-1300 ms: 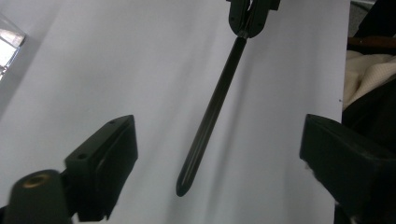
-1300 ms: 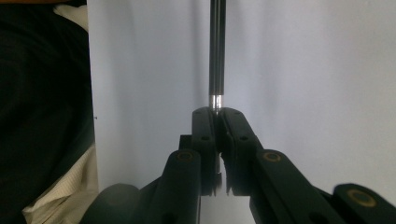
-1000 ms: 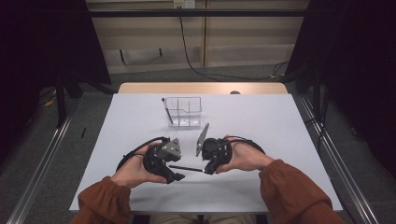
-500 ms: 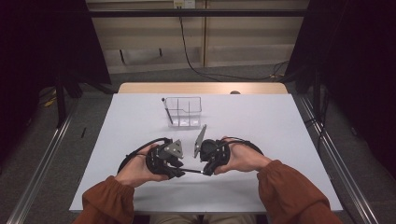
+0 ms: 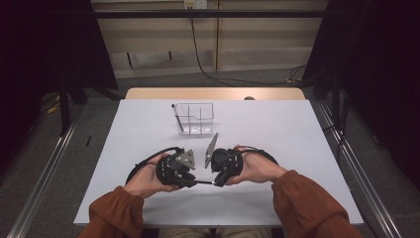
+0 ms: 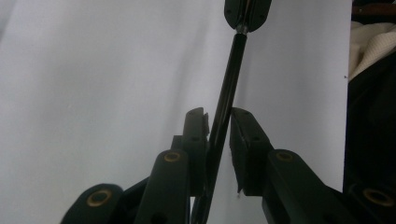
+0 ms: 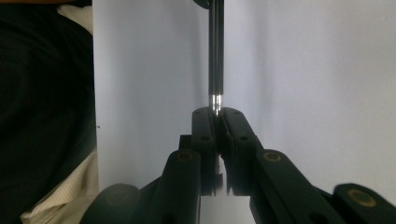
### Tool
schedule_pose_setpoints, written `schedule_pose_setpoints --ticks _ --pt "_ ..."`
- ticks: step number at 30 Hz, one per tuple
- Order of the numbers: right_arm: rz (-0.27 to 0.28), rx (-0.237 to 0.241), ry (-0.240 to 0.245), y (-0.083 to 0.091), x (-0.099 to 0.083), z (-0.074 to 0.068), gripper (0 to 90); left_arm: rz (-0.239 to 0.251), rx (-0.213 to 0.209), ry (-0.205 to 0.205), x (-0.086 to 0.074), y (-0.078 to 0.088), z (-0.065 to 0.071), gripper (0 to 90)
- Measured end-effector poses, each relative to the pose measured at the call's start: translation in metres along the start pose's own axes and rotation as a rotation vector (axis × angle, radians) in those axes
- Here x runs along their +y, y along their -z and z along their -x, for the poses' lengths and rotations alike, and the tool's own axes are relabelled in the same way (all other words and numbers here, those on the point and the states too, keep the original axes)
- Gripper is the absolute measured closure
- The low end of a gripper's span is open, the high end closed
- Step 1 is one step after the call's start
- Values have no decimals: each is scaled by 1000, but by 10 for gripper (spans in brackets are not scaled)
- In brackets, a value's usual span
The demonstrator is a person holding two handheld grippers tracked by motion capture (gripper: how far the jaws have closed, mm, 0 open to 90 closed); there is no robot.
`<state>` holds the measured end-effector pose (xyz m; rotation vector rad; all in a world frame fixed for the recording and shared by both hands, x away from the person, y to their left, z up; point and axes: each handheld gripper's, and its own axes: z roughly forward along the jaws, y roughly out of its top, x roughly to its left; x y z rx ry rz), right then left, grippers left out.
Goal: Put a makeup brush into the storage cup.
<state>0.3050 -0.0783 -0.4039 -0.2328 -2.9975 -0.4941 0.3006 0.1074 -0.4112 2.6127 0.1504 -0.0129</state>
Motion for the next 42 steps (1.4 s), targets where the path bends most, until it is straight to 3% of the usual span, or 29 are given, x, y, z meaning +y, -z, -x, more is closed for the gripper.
schedule_pose_setpoints --ticks 9,22,30,34,36,42 --pt "5 -13 6 3 -3 1 819 3 -39 -18 0 -3 1 822" --pt "43 -29 -19 5 -7 5 748 23 -39 -1 2 -5 0 842" --pt "73 -26 -60 3 -8 5 566 32 -45 13 0 0 -1 841" --pt "110 -29 -54 3 -7 4 485 33 -52 8 1 0 -1 841" --pt "111 -31 -58 3 -8 4 433 37 -36 8 1 -1 0 841" --pt "128 -51 -66 5 -11 4 279 42 -42 32 -1 1 -2 841"
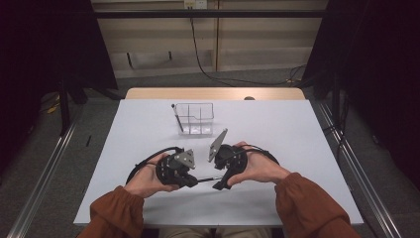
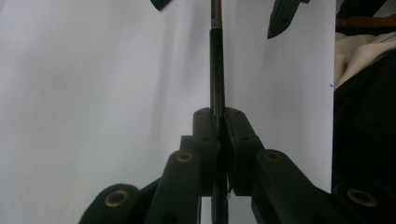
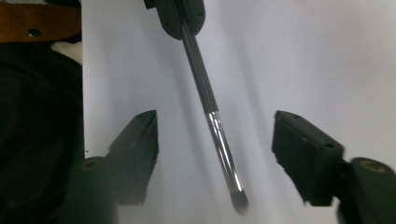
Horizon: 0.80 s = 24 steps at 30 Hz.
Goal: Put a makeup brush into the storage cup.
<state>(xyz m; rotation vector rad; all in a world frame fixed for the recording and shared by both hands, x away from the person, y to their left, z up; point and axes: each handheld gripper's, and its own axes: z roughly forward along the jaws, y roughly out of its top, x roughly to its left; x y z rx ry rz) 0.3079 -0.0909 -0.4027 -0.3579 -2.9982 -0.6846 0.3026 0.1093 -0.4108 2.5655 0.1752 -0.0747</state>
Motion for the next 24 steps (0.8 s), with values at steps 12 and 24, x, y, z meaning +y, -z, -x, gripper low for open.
schedule_pose_setpoints --ticks 12,24 --pt "40 -37 -48 12 -15 2 189 33 23 39 -5 2 0 840" --pt "114 -59 -103 16 -35 5 138 77 27 92 -20 8 -2 840"
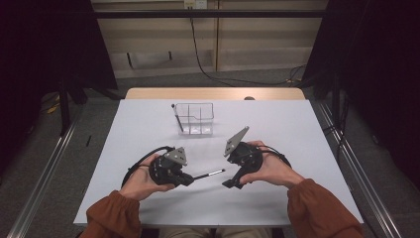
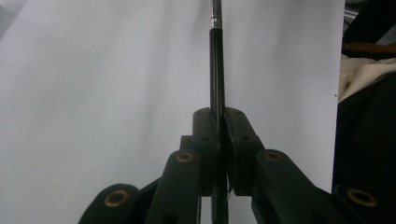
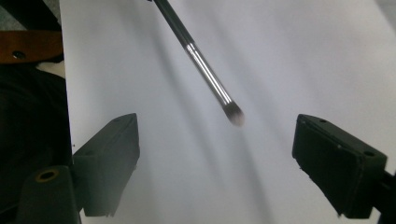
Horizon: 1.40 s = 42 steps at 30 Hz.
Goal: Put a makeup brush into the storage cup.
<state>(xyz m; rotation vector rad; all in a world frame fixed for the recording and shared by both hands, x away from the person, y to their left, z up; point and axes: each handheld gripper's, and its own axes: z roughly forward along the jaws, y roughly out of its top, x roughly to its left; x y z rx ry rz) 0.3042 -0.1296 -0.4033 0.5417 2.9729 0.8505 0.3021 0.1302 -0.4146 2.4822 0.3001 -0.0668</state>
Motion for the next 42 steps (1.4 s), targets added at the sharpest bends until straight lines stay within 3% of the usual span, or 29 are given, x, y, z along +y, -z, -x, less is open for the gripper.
schedule_pose_setpoints --ticks 17,24,29,36,42 --pt "119 -13 -57 10 -20 -2 56 132 3 75 -11 12 1 840" --pt "155 -20 -55 14 -23 -4 31 172 10 94 -17 16 1 840" --pt "184 -16 -56 14 -26 -5 29 230 18 123 -21 21 0 840" --pt "215 -18 -87 11 -34 -4 29 269 20 128 -25 21 1 840" --pt "238 -3 -77 8 -37 -8 55 299 18 120 -24 20 3 840"
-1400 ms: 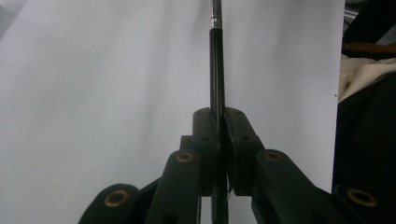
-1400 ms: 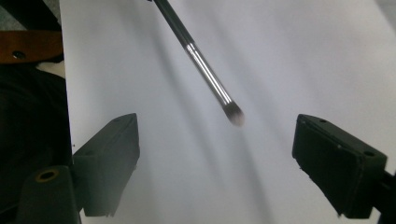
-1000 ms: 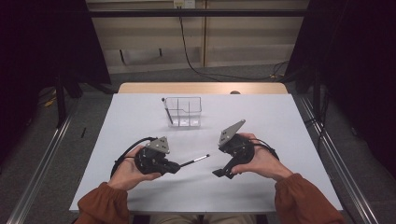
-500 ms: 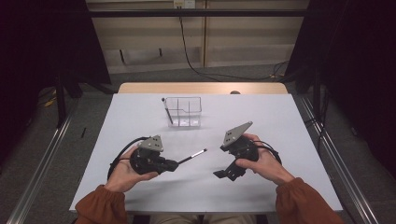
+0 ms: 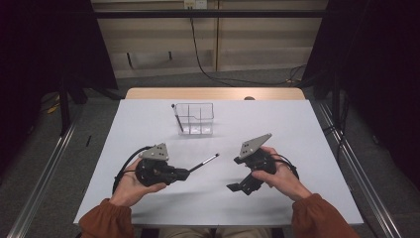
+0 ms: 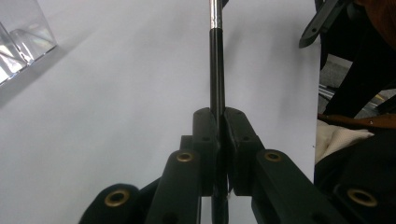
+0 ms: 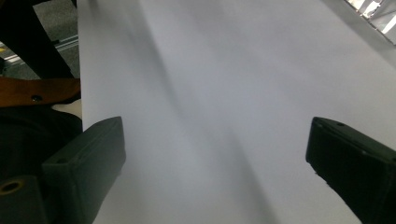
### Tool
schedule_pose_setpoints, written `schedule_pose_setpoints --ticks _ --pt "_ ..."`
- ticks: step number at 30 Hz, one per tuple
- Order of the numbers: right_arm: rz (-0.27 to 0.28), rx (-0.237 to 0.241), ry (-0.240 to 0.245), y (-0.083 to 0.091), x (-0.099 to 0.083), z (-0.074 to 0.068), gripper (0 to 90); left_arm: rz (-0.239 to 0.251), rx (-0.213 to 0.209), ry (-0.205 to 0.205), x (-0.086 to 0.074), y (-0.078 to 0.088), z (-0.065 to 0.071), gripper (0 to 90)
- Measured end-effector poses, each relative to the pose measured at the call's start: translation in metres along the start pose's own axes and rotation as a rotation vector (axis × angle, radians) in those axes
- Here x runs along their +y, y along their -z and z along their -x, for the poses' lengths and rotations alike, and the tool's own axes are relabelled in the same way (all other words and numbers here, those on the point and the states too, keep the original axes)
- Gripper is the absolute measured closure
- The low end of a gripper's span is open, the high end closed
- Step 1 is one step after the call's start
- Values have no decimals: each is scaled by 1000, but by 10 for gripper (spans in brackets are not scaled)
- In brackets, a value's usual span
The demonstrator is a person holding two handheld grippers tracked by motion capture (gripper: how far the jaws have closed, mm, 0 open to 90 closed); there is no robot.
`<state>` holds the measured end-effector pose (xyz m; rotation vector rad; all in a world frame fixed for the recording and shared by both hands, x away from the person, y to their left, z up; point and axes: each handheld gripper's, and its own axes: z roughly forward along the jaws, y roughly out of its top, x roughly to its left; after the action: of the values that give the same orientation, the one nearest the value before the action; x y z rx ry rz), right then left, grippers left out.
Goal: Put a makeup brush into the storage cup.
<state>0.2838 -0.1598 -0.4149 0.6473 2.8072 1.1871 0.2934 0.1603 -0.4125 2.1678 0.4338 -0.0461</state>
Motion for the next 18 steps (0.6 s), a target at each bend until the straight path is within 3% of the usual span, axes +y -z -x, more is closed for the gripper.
schedule_pose_setpoints --ticks 5,12,18 --pt "9 19 -11 -4 -6 -1 62 28 4 -7 -1 -3 2 841" --pt "46 4 -21 -4 -7 -4 54 88 -27 -16 -2 -6 5 841" --pt "142 30 -50 1 -8 -2 59 140 -44 -1 -3 -9 5 840"
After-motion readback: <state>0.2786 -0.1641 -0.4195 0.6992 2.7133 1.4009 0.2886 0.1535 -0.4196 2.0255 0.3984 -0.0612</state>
